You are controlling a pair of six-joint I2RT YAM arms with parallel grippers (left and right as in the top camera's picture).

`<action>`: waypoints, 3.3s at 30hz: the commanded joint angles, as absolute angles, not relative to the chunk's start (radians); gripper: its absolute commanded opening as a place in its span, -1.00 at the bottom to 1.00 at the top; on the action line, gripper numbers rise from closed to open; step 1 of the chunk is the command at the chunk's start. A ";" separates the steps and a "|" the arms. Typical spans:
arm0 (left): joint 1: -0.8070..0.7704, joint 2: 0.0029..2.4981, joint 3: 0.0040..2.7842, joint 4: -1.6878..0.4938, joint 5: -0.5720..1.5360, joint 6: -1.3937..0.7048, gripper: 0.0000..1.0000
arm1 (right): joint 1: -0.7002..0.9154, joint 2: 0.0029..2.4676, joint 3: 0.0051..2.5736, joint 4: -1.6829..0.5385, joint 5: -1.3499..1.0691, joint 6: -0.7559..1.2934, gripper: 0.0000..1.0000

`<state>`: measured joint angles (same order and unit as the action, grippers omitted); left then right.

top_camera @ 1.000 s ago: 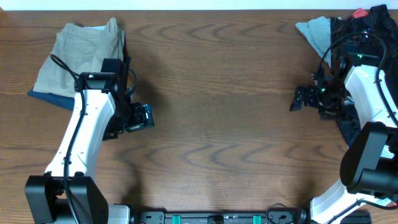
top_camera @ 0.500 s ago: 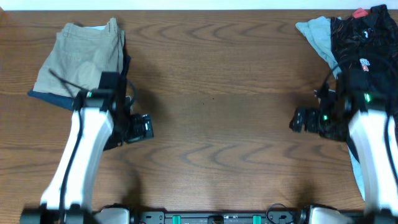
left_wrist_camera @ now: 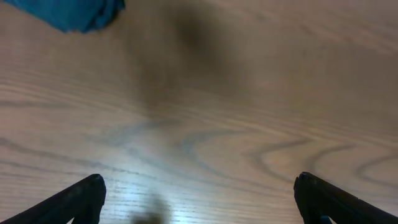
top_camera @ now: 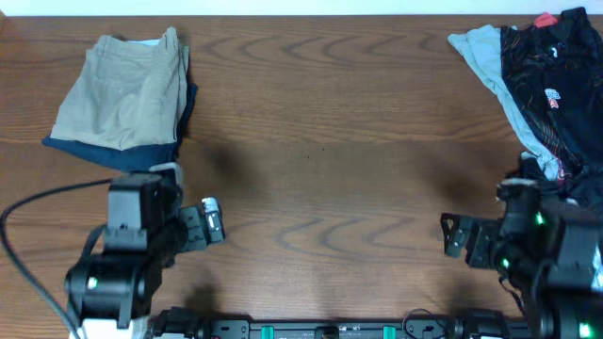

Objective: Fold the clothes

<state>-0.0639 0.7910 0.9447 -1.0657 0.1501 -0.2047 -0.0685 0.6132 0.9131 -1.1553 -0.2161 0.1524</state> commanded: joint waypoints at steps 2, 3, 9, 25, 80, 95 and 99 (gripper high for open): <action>-0.069 0.771 0.937 -1.064 0.149 -0.196 0.96 | -0.059 0.553 0.904 -1.156 -0.236 0.179 0.98; -0.069 0.772 0.937 -1.064 0.149 -0.196 0.96 | -0.059 0.546 0.904 -1.156 -0.236 0.179 0.98; -0.069 0.781 0.937 -1.064 0.149 -0.196 0.96 | -0.059 0.542 0.904 -1.156 -0.236 0.179 0.99; -0.069 0.783 0.937 -1.064 0.149 -0.196 0.96 | -0.057 0.540 0.904 -1.157 -0.236 0.179 0.98; -0.069 0.783 0.937 -1.064 0.149 -0.196 0.96 | 0.041 0.005 0.006 -0.074 0.022 -0.054 0.99; -0.069 0.783 0.937 -1.064 0.149 -0.196 0.96 | 0.041 0.005 0.006 -0.074 0.022 -0.054 0.99; -0.069 0.783 0.937 -1.064 0.149 -0.196 0.95 | 0.041 0.005 0.006 -0.074 0.022 -0.054 0.99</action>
